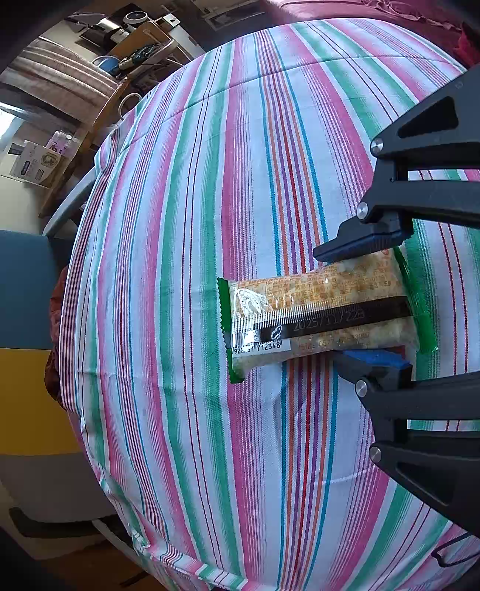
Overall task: Organize objects
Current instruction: 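Carry the white wrapped ball into the gold tray and open the left tool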
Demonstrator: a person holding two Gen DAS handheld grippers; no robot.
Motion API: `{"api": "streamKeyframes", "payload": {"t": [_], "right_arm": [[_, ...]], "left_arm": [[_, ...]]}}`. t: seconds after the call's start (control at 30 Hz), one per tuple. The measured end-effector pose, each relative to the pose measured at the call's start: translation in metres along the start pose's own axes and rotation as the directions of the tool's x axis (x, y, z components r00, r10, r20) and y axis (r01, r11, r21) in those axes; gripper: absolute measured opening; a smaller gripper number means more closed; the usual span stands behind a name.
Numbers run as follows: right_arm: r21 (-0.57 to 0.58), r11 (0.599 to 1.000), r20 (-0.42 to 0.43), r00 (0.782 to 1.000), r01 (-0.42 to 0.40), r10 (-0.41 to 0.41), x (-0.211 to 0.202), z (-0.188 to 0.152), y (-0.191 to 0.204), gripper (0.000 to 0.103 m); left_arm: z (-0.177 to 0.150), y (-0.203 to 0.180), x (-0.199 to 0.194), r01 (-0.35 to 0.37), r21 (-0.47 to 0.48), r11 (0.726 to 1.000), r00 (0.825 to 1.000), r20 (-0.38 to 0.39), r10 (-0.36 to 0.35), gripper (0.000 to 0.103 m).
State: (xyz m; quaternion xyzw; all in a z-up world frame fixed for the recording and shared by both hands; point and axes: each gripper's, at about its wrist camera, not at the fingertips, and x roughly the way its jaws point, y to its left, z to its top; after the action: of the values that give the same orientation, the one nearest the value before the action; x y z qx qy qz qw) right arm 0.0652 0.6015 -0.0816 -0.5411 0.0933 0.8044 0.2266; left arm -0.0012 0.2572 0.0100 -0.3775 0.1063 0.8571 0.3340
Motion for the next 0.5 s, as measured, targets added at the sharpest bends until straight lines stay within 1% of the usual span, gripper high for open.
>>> {"api": "streamKeyframes", "payload": {"t": [0.33,0.4,0.5], "right_arm": [[-0.018,1.0,0.008,1.0,0.013,-0.013,0.002,0.001,0.002,0.043],[-0.023,1.0,0.01,1.0,0.017,-0.017,0.002,0.001,0.003,0.043],[-0.027,0.999,0.01,1.0,0.02,-0.02,0.003,0.002,0.002,0.043]], "left_arm": [[-0.01,0.029,-0.006,-0.022,-0.052,0.998,1.0,-0.018,0.021,0.036],[-0.011,0.044,-0.013,-0.009,-0.092,0.996,1.0,-0.016,0.008,0.036],[-0.012,0.076,-0.026,-0.013,-0.167,0.986,1.0,-0.008,0.012,0.036]]}}
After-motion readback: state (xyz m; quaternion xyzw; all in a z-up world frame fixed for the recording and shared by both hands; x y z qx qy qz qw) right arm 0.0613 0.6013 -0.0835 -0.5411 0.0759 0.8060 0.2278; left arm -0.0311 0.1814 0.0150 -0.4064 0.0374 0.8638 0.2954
